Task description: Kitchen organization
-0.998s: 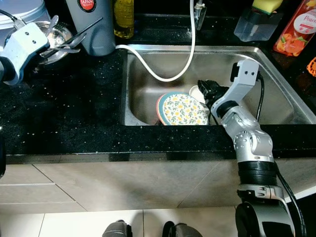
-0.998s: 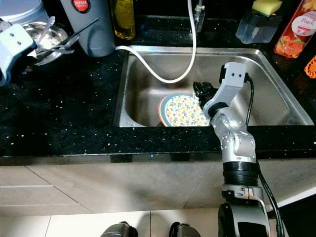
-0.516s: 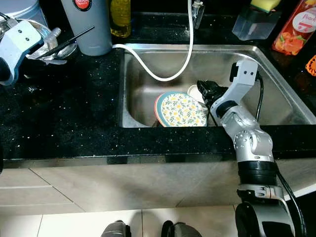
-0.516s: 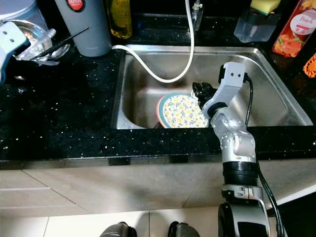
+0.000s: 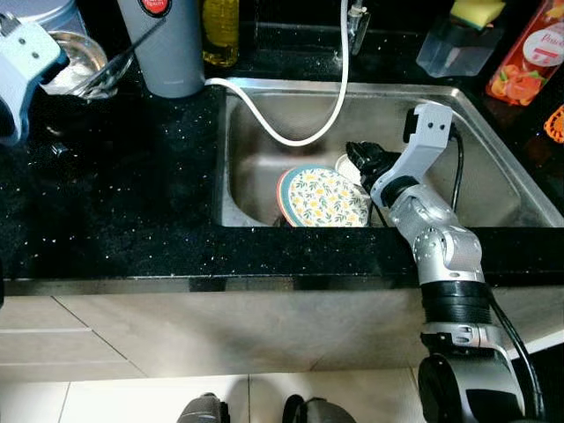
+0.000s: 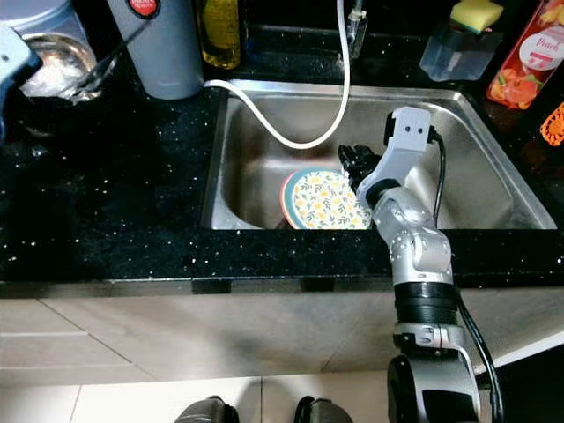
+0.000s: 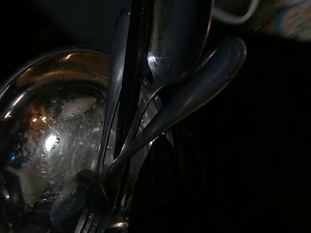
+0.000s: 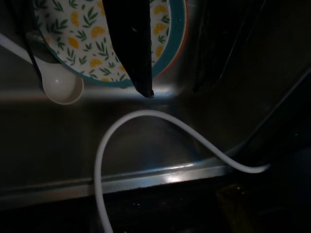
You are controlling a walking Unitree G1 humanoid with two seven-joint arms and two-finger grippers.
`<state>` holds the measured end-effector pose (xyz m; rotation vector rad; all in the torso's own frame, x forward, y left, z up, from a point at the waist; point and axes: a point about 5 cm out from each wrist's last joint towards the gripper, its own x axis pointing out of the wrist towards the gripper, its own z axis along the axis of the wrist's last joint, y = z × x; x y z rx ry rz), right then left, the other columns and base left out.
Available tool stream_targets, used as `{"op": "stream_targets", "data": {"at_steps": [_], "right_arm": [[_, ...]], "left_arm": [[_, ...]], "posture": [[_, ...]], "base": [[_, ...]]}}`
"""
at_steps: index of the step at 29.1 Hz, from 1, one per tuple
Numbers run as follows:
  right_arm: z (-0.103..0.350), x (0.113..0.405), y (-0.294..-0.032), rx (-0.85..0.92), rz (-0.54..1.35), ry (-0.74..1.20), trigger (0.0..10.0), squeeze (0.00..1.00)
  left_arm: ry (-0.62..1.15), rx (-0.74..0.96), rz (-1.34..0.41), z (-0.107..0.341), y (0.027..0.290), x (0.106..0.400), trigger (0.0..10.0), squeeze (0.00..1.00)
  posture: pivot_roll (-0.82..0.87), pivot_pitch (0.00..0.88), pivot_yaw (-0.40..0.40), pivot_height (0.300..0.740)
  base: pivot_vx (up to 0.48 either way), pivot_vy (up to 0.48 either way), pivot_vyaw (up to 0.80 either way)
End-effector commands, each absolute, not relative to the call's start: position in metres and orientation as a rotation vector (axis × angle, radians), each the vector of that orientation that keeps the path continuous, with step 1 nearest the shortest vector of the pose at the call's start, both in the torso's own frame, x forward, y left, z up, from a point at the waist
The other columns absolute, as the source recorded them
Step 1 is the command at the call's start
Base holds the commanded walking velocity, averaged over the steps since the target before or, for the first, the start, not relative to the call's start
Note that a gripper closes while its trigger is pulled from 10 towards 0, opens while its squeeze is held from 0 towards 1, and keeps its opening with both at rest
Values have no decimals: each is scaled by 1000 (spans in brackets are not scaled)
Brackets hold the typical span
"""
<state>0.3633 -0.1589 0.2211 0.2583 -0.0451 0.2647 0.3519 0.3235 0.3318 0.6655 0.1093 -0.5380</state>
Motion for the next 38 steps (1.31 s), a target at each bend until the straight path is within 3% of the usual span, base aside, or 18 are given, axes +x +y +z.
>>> {"op": "stream_targets", "data": {"at_steps": [1, 6, 10, 14, 20, 23, 28, 38], "right_arm": [[218, 365, -160, 254, 261, -38, 10000, 0], [218, 365, -158, 253, 264, -36, 10000, 0], [216, 364, -162, 252, 259, -37, 10000, 0], [215, 364, -162, 253, 256, -35, 10000, 0], [213, 365, -159, 251, 265, -29, 10000, 0], [214, 366, -159, 251, 267, -29, 10000, 0], [213, 368, -154, 252, 287, -26, 10000, 0], [209, 372, -148, 255, 311, -8, 10000, 0]], "left_arm": [[32, 684, -589, 341, 312, 353, 10000, 0], [3, 708, -738, 341, 292, 353, 10000, 0], [7, 728, -966, 337, 265, 338, 10000, 0], [10, 718, -1008, 335, 260, 331, 10000, 0], [16, 717, -1185, 334, 239, 290, 10000, 0], [17, 731, -1196, 334, 237, 286, 10000, 0], [68, 787, -1175, 332, 237, 254, 10000, 0], [136, 761, -1055, 327, 253, 237, 10000, 0]], "posture": [[201, 81, -78, 740], [203, 81, -78, 740], [209, 83, -61, 740], [214, 85, -58, 740], [230, 82, -66, 740], [230, 82, -66, 740], [247, 81, -77, 740], [283, 84, -104, 740]], "base": [[0, 0, 0], [0, 0, 0], [0, 0, 0], [0, 0, 0], [0, 0, 0], [0, 0, 0], [0, 0, 0], [0, 0, 0]]}}
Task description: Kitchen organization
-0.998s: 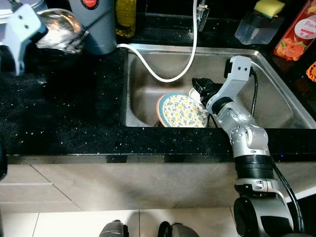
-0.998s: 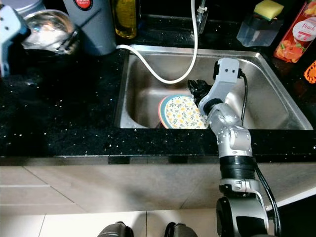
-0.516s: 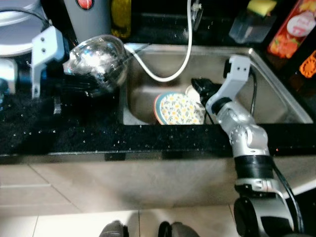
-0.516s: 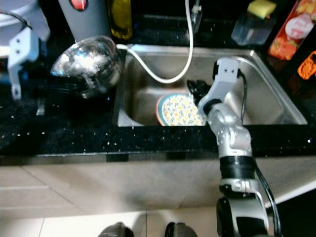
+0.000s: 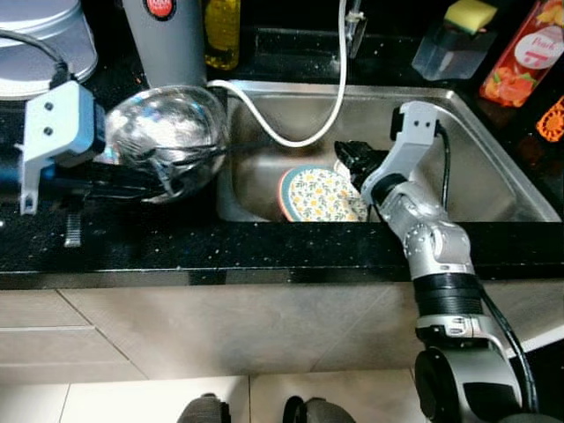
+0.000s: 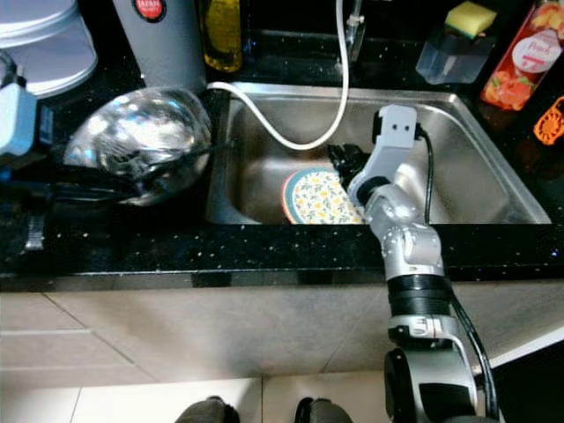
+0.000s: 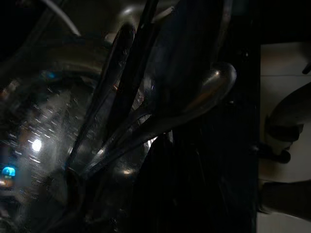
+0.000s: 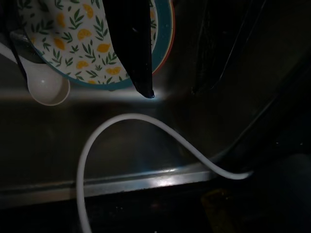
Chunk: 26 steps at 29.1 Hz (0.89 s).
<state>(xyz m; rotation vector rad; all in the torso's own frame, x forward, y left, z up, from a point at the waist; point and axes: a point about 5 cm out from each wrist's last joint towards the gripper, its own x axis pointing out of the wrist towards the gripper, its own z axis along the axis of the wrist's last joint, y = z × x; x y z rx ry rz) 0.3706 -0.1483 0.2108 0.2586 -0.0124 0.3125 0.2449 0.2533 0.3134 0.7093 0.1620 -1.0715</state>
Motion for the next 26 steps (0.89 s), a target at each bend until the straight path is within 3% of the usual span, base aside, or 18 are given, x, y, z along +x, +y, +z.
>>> {"op": "stream_targets", "data": {"at_steps": [1, 6, 7, 9, 10, 17, 18, 26], "right_arm": [[209, 372, -146, 254, 314, -7, 10000, 0], [209, 374, -143, 255, 325, -7, 10000, 0], [209, 374, -143, 256, 326, -6, 10000, 0], [208, 374, -142, 256, 327, -6, 10000, 0], [208, 374, -143, 256, 326, -6, 10000, 0], [208, 374, -146, 256, 319, -11, 10000, 0], [208, 374, -146, 256, 318, -12, 10000, 0], [208, 375, -146, 258, 319, -17, 10000, 0]], "left_arm": [[144, 754, -1052, 325, 253, 236, 10000, 0], [158, 731, -1063, 321, 251, 231, 10000, 0], [156, 733, -1056, 319, 251, 231, 10000, 204], [155, 735, -1050, 319, 251, 232, 10000, 204], [146, 729, -1035, 319, 252, 234, 10000, 1000], [60, 743, -943, 329, 253, 241, 10000, 1000], [32, 751, -923, 334, 254, 242, 10000, 0], [-114, 660, -957, 357, 248, 230, 10000, 0]], "posture": [[284, 83, -106, 740], [287, 83, -108, 740], [287, 83, -108, 740], [287, 83, -108, 740], [284, 82, -108, 740], [278, 79, -105, 740], [276, 77, -104, 740], [276, 69, -108, 740]], "base": [[0, 0, 0], [0, 0, 0], [0, 0, 0], [0, 0, 0], [0, 0, 0], [0, 0, 0], [0, 0, 0], [0, 0, 0]]}}
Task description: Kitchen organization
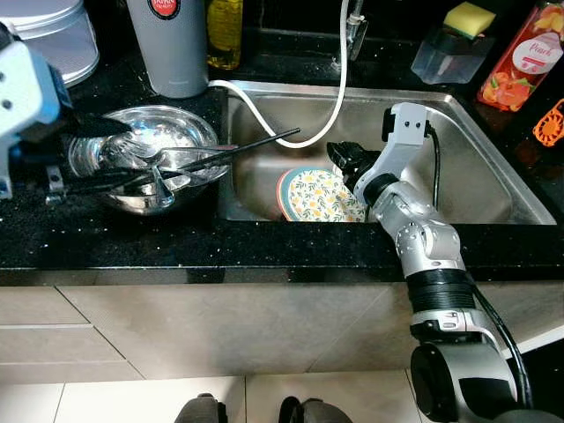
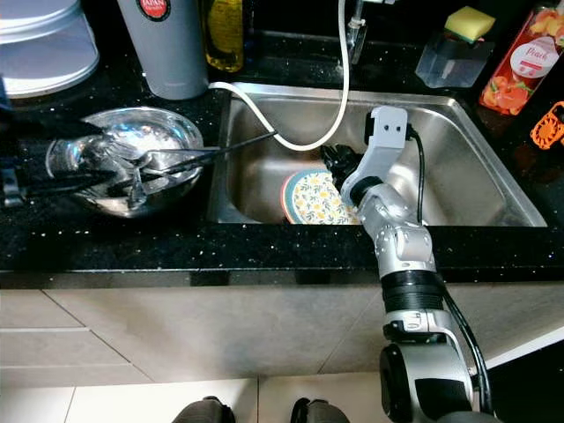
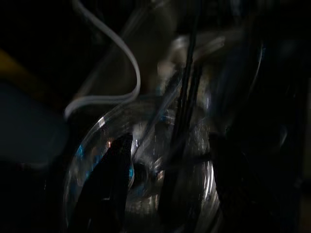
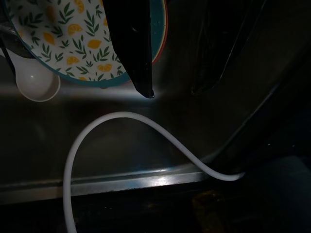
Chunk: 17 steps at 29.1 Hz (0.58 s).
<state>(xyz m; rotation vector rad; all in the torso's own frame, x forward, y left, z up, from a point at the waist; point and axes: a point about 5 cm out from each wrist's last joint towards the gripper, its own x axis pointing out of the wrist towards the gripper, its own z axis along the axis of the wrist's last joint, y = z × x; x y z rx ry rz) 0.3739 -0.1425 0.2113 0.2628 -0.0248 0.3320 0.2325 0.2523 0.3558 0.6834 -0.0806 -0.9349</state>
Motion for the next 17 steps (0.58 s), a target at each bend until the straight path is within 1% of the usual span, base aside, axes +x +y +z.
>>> {"op": "stream_targets", "data": {"at_steps": [1, 2, 3, 5, 6, 7, 9, 10, 12, 13, 16, 17], "right_arm": [[208, 375, -146, 258, 319, -18, 10000, 0], [210, 375, -145, 257, 321, -25, 10000, 0], [210, 375, -145, 257, 321, -25, 10000, 0], [213, 376, -144, 267, 327, -49, 10000, 0], [221, 376, -141, 270, 341, -98, 10000, 0], [226, 375, -140, 271, 352, -123, 10000, 0], [229, 374, -138, 272, 364, -145, 10000, 0], [236, 372, -135, 251, 387, -184, 10000, 0], [239, 370, -133, 240, 399, -204, 10000, 0], [239, 370, -133, 239, 400, -205, 10000, 0], [242, 369, -133, 250, 414, -212, 10000, 0], [243, 369, -134, 250, 420, -220, 10000, 0]], "left_arm": [[-139, 639, -969, 360, 247, 228, 10000, 0], [-191, 604, -953, 366, 247, 228, 10000, 0], [-191, 604, -953, 366, 247, 228, 10000, 0], [-278, 547, -877, 374, 249, 232, 10000, 0], [-307, 533, -725, 371, 256, 247, 10000, 0], [-284, 551, -622, 365, 262, 257, 10000, 0], [-254, 579, -526, 357, 268, 267, 10000, 0], [-154, 703, -406, 338, 277, 278, 10000, 0], [-104, 788, -368, 328, 280, 282, 10000, 0], [-100, 793, -369, 328, 280, 281, 10000, 0], [-50, 818, -472, 321, 282, 278, 10000, 0], [-17, 813, -509, 320, 289, 284, 10000, 0]], "posture": [[278, 66, -110, 740], [282, 63, -113, 740], [282, 63, -113, 740], [287, 58, -114, 740], [289, 55, -115, 740], [284, 47, -118, 740], [284, 47, -118, 740], [274, 41, -120, 740], [274, 41, -120, 740], [274, 41, -120, 740], [266, 34, -124, 740], [276, 27, -127, 740]], "base": [[0, 0, 0], [0, 0, 0], [0, 0, 0], [0, 0, 0], [0, 0, 0], [0, 0, 0], [0, 0, 0], [0, 0, 0], [0, 0, 0], [0, 0, 0], [0, 0, 0], [0, 0, 0]]}}
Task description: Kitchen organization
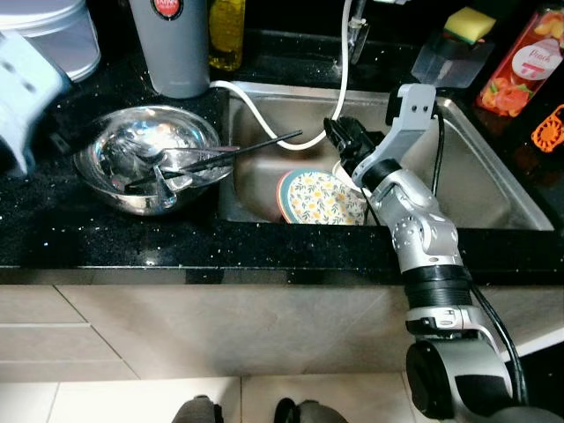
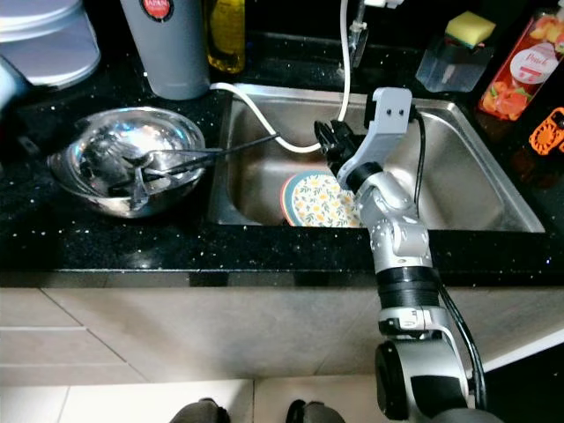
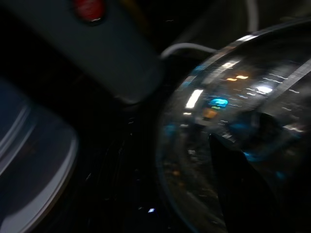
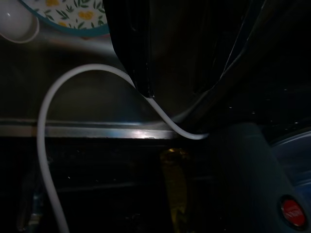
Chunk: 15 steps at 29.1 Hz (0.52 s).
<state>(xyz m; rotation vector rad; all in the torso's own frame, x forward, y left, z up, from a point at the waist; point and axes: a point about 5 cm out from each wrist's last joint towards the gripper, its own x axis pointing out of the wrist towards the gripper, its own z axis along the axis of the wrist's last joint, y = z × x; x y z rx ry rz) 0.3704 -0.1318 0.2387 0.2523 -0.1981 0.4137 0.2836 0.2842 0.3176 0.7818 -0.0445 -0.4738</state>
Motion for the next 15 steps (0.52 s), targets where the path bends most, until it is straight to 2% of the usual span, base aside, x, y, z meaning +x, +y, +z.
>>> {"op": "stream_targets", "data": {"at_steps": [1, 7, 15], "right_arm": [[243, 369, -134, 250, 422, -222, 10000, 0], [247, 368, -132, 252, 432, -249, 10000, 0], [248, 355, -141, 248, 404, -278, 10000, 0]], "left_arm": [[-11, 810, -514, 320, 291, 286, 10000, 0], [-7, 850, -557, 324, 294, 309, 10000, 0], [21, 779, -781, 330, 271, 343, 10000, 0]], "posture": [[276, 27, -127, 740], [272, 25, -120, 740], [200, 62, -45, 740]], "base": [[0, 0, 0], [0, 0, 0], [0, 0, 0]]}}
